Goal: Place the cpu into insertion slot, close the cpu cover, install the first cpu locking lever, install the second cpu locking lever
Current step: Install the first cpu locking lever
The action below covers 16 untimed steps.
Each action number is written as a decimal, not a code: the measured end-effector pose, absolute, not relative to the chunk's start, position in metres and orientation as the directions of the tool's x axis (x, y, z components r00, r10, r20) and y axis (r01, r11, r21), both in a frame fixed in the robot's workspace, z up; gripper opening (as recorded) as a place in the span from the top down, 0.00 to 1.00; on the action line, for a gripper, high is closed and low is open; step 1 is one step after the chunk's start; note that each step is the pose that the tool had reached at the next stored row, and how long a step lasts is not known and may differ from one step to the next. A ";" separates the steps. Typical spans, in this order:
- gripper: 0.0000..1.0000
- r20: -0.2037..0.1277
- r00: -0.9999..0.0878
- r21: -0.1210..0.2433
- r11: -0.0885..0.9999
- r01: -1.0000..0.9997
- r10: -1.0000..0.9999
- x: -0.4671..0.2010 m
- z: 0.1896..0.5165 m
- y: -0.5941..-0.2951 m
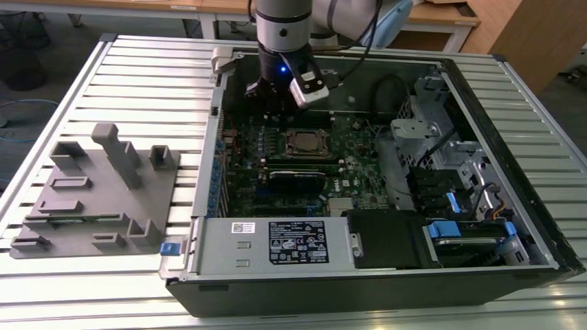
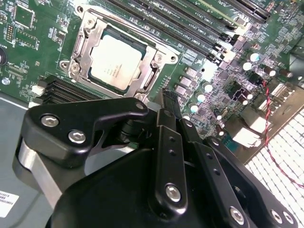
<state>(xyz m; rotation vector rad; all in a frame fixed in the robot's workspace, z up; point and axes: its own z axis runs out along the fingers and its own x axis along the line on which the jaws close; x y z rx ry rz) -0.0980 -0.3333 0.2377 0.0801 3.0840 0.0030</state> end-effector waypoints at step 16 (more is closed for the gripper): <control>0.89 -0.056 -0.997 0.003 0.999 0.052 0.052 -0.098 0.257 -0.333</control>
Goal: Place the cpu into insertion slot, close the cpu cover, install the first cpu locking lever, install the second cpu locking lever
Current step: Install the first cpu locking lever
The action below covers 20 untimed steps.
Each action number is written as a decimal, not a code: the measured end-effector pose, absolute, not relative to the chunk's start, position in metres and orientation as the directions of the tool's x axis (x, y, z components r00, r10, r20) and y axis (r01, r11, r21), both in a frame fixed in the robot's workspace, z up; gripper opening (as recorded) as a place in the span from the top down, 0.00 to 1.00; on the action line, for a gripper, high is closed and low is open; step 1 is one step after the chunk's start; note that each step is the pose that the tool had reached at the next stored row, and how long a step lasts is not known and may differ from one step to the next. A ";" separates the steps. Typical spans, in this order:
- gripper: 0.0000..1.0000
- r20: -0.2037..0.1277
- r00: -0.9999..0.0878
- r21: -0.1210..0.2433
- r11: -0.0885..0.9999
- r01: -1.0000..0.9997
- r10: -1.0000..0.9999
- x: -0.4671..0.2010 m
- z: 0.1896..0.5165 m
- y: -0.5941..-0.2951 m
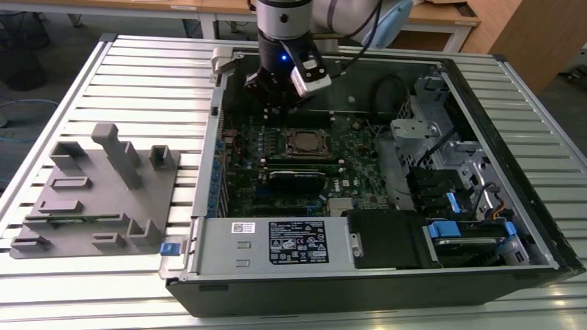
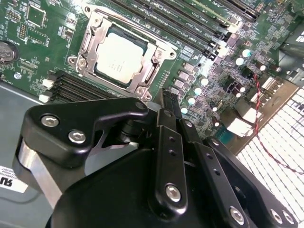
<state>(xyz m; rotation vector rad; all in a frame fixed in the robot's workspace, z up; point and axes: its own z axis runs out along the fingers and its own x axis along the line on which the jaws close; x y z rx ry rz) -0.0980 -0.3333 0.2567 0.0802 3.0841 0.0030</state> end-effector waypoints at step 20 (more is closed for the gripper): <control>0.89 -0.056 -0.997 0.003 0.999 0.052 0.052 -0.112 0.260 -0.331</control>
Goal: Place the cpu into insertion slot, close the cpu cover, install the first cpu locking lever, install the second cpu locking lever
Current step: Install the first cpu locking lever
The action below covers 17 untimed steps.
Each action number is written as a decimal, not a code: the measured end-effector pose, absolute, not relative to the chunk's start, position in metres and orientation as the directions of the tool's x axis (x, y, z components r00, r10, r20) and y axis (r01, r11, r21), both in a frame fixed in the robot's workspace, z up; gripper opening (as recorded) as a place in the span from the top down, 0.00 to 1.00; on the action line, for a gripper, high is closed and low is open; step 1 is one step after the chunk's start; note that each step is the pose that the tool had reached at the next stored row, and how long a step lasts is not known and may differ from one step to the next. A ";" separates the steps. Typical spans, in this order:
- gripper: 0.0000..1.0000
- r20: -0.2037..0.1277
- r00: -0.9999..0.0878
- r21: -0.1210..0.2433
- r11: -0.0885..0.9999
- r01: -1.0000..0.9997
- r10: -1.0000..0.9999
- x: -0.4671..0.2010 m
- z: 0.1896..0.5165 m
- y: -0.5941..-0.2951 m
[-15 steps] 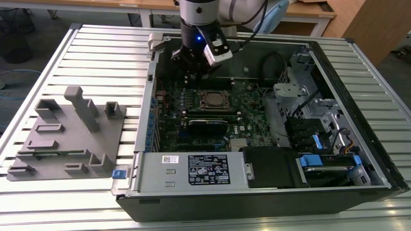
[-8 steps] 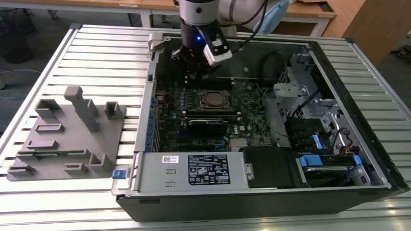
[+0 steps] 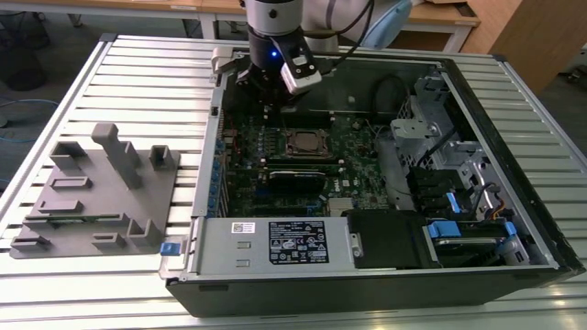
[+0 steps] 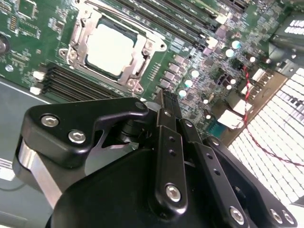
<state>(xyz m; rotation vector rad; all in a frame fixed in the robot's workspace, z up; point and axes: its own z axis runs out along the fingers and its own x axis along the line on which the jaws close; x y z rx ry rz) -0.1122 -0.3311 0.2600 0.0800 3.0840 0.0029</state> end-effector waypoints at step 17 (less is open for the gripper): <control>0.89 -0.057 -0.997 0.003 0.999 0.053 0.053 -0.117 0.257 -0.314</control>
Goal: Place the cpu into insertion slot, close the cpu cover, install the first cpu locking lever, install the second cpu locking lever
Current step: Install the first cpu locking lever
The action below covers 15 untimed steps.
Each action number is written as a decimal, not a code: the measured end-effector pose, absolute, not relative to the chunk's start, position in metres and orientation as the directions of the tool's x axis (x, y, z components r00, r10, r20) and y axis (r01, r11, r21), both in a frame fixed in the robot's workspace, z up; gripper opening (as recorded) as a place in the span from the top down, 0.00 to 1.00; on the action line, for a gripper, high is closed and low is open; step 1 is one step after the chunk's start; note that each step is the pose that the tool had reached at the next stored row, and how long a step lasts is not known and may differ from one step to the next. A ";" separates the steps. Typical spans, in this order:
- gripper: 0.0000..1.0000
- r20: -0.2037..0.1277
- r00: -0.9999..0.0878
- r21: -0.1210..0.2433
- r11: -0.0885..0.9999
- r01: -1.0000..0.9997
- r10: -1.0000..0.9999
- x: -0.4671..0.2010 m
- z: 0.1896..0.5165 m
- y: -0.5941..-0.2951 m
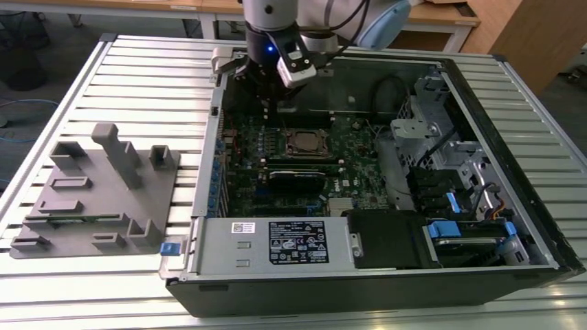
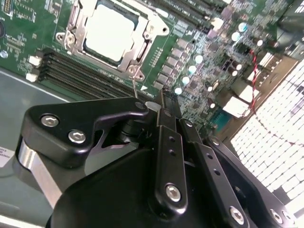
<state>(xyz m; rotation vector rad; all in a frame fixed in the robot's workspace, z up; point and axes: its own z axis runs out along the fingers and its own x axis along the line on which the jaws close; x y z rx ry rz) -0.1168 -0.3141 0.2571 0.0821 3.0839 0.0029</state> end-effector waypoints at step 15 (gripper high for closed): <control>0.89 -0.056 -0.997 0.003 0.998 0.055 0.055 -0.122 0.254 -0.299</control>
